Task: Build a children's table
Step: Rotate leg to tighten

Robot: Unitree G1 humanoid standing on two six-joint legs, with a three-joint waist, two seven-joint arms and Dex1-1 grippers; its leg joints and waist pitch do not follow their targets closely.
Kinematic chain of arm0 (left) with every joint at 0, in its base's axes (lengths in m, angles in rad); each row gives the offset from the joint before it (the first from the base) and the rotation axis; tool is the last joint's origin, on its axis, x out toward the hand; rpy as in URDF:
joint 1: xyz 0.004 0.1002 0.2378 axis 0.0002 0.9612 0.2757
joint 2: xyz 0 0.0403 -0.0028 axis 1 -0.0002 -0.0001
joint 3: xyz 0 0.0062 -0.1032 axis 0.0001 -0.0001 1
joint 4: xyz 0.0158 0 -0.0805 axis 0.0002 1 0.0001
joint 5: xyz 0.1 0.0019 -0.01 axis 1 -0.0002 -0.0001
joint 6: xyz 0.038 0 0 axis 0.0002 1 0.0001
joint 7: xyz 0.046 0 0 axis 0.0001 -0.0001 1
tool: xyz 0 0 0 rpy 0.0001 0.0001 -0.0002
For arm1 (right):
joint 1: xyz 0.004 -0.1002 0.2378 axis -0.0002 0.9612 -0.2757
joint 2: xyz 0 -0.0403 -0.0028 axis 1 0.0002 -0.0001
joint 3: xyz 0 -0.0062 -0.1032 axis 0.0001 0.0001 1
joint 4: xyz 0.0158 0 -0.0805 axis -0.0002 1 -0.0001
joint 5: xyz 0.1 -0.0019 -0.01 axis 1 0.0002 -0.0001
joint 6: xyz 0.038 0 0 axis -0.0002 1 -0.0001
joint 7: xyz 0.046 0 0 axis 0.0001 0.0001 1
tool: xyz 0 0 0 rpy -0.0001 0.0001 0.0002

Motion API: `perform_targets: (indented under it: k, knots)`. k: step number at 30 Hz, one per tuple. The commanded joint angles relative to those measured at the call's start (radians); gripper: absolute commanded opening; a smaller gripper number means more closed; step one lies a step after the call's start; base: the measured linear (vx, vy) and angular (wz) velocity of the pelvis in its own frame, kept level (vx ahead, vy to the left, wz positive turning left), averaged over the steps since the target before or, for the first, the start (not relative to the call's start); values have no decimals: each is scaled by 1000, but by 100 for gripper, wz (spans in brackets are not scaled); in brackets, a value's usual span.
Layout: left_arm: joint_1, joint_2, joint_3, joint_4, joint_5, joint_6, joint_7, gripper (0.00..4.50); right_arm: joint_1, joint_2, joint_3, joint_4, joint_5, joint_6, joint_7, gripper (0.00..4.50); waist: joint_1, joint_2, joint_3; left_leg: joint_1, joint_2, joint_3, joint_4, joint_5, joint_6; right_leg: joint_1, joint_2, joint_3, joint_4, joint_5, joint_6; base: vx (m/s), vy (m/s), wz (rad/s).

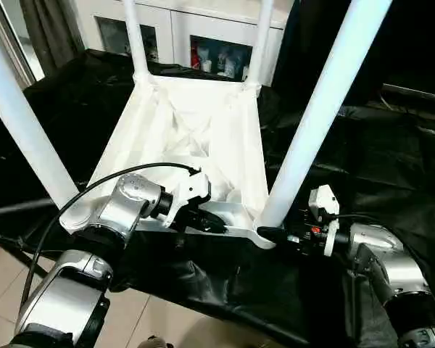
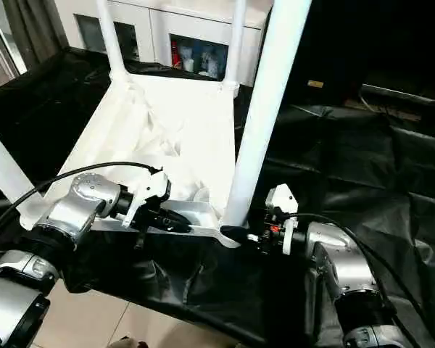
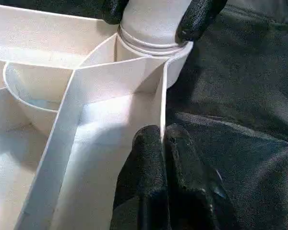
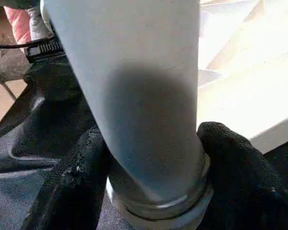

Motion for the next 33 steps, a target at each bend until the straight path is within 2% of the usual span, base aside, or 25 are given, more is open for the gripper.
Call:
perform_targets:
  k: [1,2,3,6,7,8,9,10,11,12,13,14,15,16,19,20,22,23,25,26,27,28,30,31,33]
  knots:
    - [5,-37,3,4,0,-8,78,0,14,17,33,-49,23,16,16,261,4,-8,-52,15,31,-6,-58,-226,73,43,-45,27,-54,-161,-251,0,0,0]
    - [-9,-69,17,33,10,-21,169,0,26,40,28,-50,5,28,-55,259,6,-8,-52,16,30,-5,-58,-230,70,42,-44,28,-56,-175,-246,0,0,0]
    - [-9,-69,17,33,10,-21,169,0,26,40,28,-50,5,28,-55,259,7,-8,-50,17,30,-5,-59,-237,66,40,-44,28,-58,-186,-242,0,0,0]
    - [-31,-123,26,70,30,-26,297,0,20,99,20,6,-73,8,-243,258,-3,-14,-45,19,26,-11,-66,-297,31,34,-50,28,-74,-325,-198,0,0,0]
    - [-40,-146,26,85,40,-26,349,0,8,126,8,40,-97,-3,-325,258,-4,-13,-44,20,25,-14,-67,-321,18,32,-52,28,-80,-398,-172,0,0,0]
    - [-58,-188,26,112,55,-23,435,0,-20,177,-19,100,-126,-16,-472,258,-7,-15,-44,20,24,-14,-67,-331,12,28,-52,29,-82,-421,-162,0,0,0]
    - [-65,-205,25,121,62,-22,470,0,-31,194,-26,120,-140,-21,-530,258,-15,-10,-40,21,22,-18,-70,-356,-3,23,-52,27,-89,-478,-145,-54,4,-4]
    - [-74,-228,24,136,72,-22,520,0,-48,218,-37,149,-163,-28,-617,256,-24,-11,-41,22,20,-23,-70,-378,-17,23,-51,23,-94,-530,-123,-54,4,-4]
    - [-78,-240,22,141,76,-22,538,0,-56,229,-43,159,-163,-24,-645,256,-28,-12,-42,23,19,-25,-70,-381,-14,24,-52,21,-99,-552,-107,-52,8,-3]
    - [-83,-258,17,148,83,-23,564,0,-69,250,-53,173,-165,-20,-693,256,-30,-11,-42,24,19,-25,-70,-382,-7,22,-52,22,-103,-550,-105,0,0,0]
    - [-89,-284,11,156,91,-25,592,0,-88,280,-69,189,-165,-9,-768,256,-35,-4,-41,22,19,-25,-72,-387,-4,20,-49,23,-105,-535,-107,0,0,0]
    - [-91,-299,8,158,94,-29,602,0,-99,297,-76,197,-165,0,-805,256,-37,-7,-43,22,17,-26,-72,-392,-3,20,-47,21,-104,-538,-103,0,0,0]
    - [-90,-303,8,158,95,-30,603,0,-103,301,-77,199,-165,3,-813,256,-37,2,-43,23,17,-27,-72,-393,-4,20,-48,21,-104,-530,-105,0,0,0]
    - [-89,-310,5,157,95,-37,599,0,-111,311,-79,204,-165,9,-823,256,-40,-3,-45,19,17,-25,-72,-387,3,23,-46,23,-103,-500,-108,0,0,0]
    - [-84,-319,-1,155,93,-65,573,0,-127,330,-85,212,-161,-1,-829,256,-42,0,-47,13,18,-23,-73,-370,14,28,-44,25,-95,-426,-131,0,0,0]
    - [-80,-314,3,154,87,-83,544,0,-127,323,-79,207,-166,-42,-797,256,-43,1,-48,14,18,-22,-72,-365,18,26,-44,26,-93,-398,-142,0,0,0]
    - [-77,-304,6,152,82,-91,521,0,-123,309,-74,200,-165,-62,-759,256,-43,0,-50,11,18,-20,-70,-348,26,31,-44,26,-88,-355,-157,0,0,0]
    - [-78,-302,6,155,81,-95,518,0,-124,305,-71,202,-163,-69,-754,312,-43,0,-50,11,19,-18,-69,-334,34,32,-44,27,-85,-328,-168,0,0,0]
    - [-76,-291,10,151,73,-98,496,0,-123,296,-79,195,-143,-54,-730,326,-43,-3,-50,10,18,-17,-68,-322,41,34,-43,27,-82,-310,-176,0,0,0]
    - [-72,-268,19,143,54,-107,452,0,-119,260,-68,181,-140,-51,-680,334,-39,-5,-51,10,18,-15,-65,-304,54,36,-45,28,-80,-294,-188,0,0,0]
    - [-72,-268,19,143,54,-107,452,0,-119,260,-68,181,-140,-51,-680,334,-37,-3,-52,11,19,-15,-64,-297,58,37,-46,27,-79,-285,-192,0,0,0]
    - [-61,-238,21,121,30,-123,373,0,-102,204,-41,149,-131,-49,-573,334,-35,-3,-53,9,19,-13,-63,-276,65,39,-46,27,-76,-259,-200,0,0,0]
    - [-58,-228,20,114,25,-125,349,0,-96,189,-37,133,-120,-47,-537,334,-28,-4,-53,9,22,-11,-60,-253,82,40,-45,28,-73,-219,-208,0,0,0]
    - [-52,-212,18,105,20,-127,312,0,-86,165,-32,107,-108,-50,-482,334,-23,-4,-56,8,22,-11,-58,-223,94,44,-46,27,-63,-167,-222,0,0,0]
    - [-47,-196,20,96,13,-122,277,0,-74,137,-22,72,-84,-53,-400,334,-21,-3,-57,9,23,-11,-57,-215,98,44,-45,27,-61,-152,-228,0,0,0]
